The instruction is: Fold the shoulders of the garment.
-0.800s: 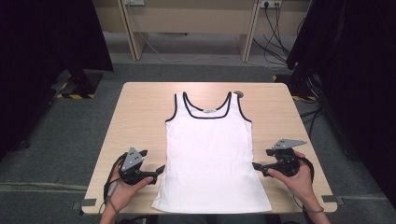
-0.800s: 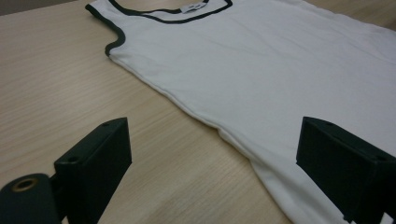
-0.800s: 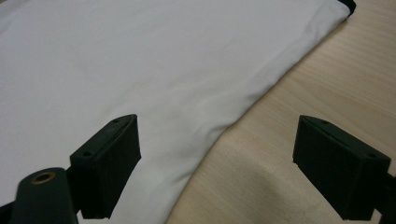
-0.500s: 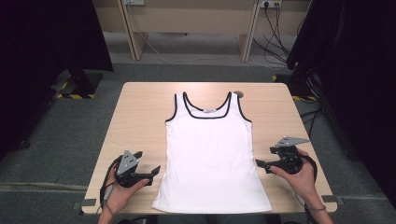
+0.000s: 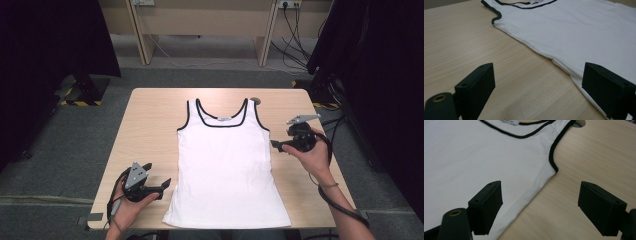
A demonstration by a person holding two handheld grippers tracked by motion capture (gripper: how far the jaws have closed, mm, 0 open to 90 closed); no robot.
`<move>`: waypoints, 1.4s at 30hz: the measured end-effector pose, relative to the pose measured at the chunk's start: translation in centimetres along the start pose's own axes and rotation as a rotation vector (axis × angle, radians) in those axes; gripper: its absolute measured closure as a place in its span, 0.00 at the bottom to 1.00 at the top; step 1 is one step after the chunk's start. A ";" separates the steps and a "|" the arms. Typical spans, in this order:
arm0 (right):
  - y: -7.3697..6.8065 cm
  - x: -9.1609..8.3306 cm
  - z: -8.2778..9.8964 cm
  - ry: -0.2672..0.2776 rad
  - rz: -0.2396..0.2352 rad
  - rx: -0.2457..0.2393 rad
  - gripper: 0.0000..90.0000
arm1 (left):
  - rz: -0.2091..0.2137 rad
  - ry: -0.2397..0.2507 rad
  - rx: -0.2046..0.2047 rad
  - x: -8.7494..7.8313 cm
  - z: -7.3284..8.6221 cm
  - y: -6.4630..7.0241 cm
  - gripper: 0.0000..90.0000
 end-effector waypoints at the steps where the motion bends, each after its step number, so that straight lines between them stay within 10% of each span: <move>1: 0.3 0.4 -0.7 -0.003 0.004 0.007 0.24 | 0.000 0.000 0.000 0.0 0.0 0.0 0.12; 21: 3.5 12.1 -7.6 -0.155 0.068 0.125 0.49 | 0.003 0.001 -0.011 0.0 0.0 -0.1 0.12; 42: 2.5 16.6 -8.3 -0.221 0.084 0.141 0.65 | 0.003 0.002 -0.010 -0.1 0.0 -0.1 0.12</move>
Point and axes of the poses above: each handheld gripper's, and its own axes: x roughly forward along the jaws, z roughly out of its underside, y roughly to its right, the point moved 5 cm from there along x, roughly forward along the jaws, and after that the axes turned 6 degrees about z, right-handed, at the moved point
